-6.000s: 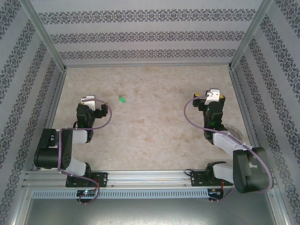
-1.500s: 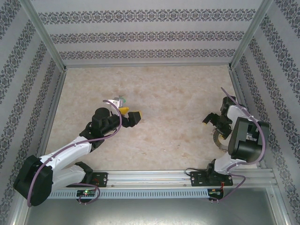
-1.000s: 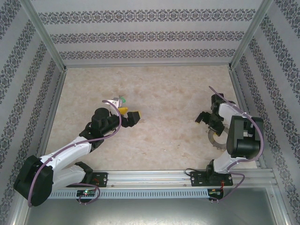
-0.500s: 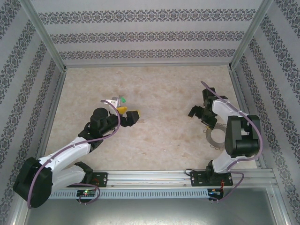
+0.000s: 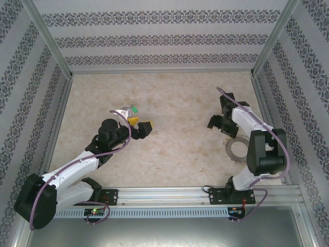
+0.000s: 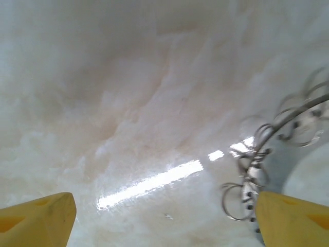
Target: Put the keys on the keyring
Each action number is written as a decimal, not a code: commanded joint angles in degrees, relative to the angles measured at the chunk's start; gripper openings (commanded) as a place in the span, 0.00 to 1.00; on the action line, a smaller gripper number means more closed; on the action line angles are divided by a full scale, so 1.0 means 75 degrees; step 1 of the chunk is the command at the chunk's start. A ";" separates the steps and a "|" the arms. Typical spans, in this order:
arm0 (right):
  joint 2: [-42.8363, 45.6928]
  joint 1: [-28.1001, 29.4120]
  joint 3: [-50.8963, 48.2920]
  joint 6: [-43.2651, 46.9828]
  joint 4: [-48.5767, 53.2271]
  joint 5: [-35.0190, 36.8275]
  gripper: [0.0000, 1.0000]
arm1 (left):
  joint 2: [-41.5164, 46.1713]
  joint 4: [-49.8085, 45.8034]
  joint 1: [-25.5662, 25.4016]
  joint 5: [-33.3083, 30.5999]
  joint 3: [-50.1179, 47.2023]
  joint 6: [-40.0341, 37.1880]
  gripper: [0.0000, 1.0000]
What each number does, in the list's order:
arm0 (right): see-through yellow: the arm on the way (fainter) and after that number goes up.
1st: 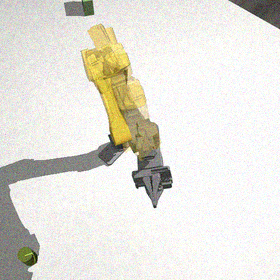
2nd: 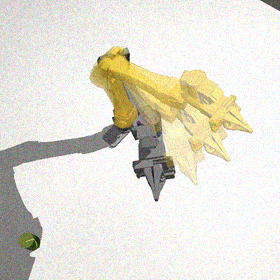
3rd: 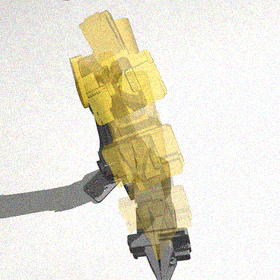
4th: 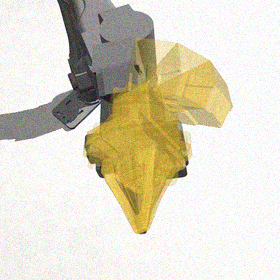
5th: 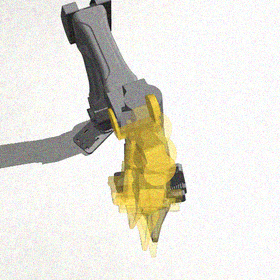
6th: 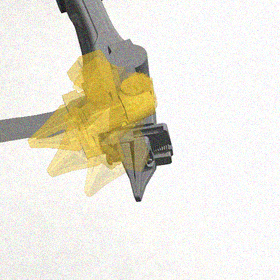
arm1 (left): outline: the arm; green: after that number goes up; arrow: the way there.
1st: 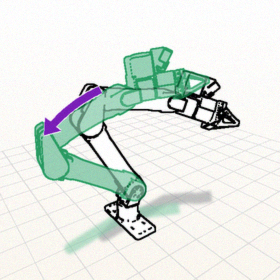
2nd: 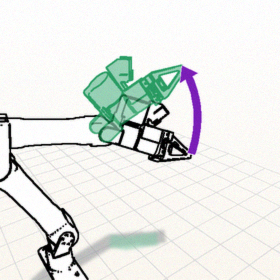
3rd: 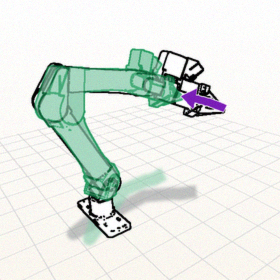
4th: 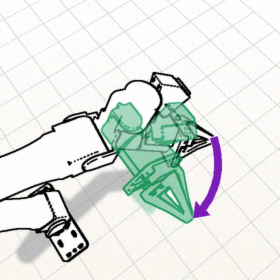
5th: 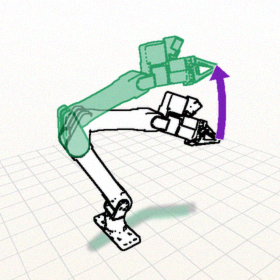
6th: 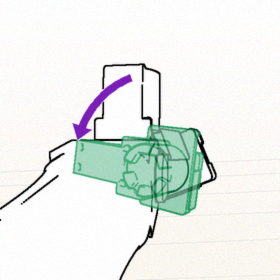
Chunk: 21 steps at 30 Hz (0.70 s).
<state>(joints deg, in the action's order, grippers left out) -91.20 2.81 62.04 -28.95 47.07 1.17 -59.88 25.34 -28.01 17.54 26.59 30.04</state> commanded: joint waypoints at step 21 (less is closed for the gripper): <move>-0.1016 0.0161 0.0763 0.3196 0.1878 0.1401 0.51 | 0.0200 0.0341 0.0095 0.0199 -0.0124 -0.0021 1.00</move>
<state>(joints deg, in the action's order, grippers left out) -96.12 3.29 67.44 -5.54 59.83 10.76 -59.02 25.36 -28.01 17.98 25.87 30.09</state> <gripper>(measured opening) 0.512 0.998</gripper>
